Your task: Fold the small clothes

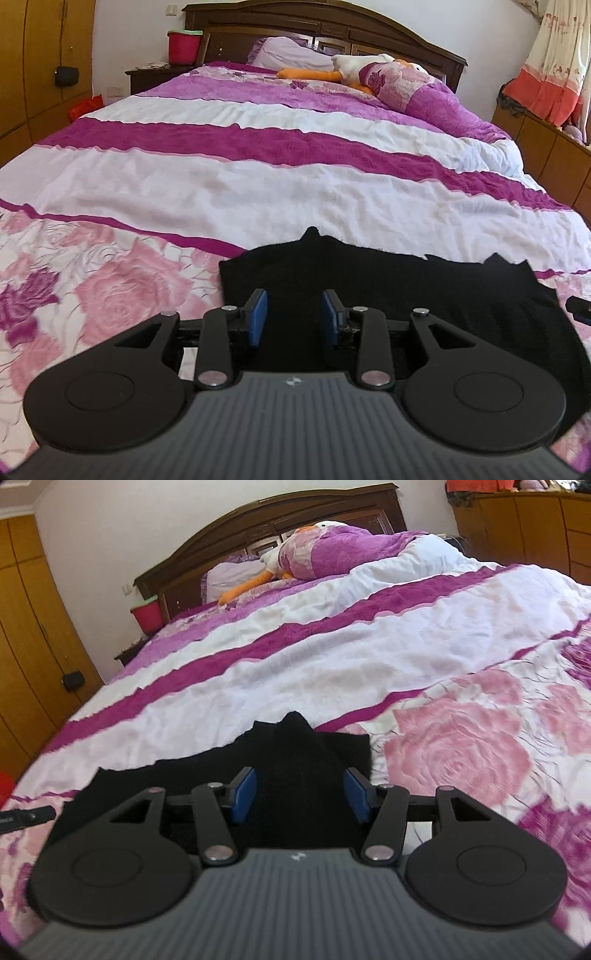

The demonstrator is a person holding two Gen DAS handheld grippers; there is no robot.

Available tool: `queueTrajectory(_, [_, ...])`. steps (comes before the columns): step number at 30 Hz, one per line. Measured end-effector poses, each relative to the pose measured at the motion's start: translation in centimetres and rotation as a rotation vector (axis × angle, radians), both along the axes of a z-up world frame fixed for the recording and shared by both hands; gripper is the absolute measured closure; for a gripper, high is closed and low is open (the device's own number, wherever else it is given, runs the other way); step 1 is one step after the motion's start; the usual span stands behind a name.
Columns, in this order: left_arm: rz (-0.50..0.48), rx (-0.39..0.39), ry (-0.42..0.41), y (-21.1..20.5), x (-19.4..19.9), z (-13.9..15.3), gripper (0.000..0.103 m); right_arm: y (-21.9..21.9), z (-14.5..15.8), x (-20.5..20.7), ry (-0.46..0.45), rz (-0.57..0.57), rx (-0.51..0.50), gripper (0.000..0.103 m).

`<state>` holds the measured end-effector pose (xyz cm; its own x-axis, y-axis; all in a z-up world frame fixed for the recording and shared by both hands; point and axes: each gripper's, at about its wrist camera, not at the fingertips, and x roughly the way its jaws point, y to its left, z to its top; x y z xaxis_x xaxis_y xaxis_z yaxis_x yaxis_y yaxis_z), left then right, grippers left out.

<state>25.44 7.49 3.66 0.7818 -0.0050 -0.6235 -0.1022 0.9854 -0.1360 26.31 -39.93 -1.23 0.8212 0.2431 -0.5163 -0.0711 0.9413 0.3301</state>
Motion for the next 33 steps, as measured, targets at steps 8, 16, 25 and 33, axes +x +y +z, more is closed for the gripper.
queueTrajectory(8, [-0.020, 0.005, 0.050, -1.2, -4.6, 0.6, 0.057, -1.7, 0.6, -4.5, 0.007, -0.003, 0.033, 0.047])
queueTrajectory(16, [-0.027, 0.009, 0.079, -2.8, -7.5, -0.8, 0.056, -2.7, -0.9, -7.8, 0.049, -0.024, 0.090, 0.047])
queueTrajectory(25, [-0.020, 0.036, 0.116, -3.7, -7.4, -2.8, 0.053, -3.3, -3.4, -9.7, 0.069, -0.076, 0.141, 0.032])
queueTrajectory(33, [-0.021, 0.068, 0.115, -4.5, -7.0, -3.5, 0.046, -2.7, -5.4, -9.3, 0.041, -0.065, 0.169, 0.023])
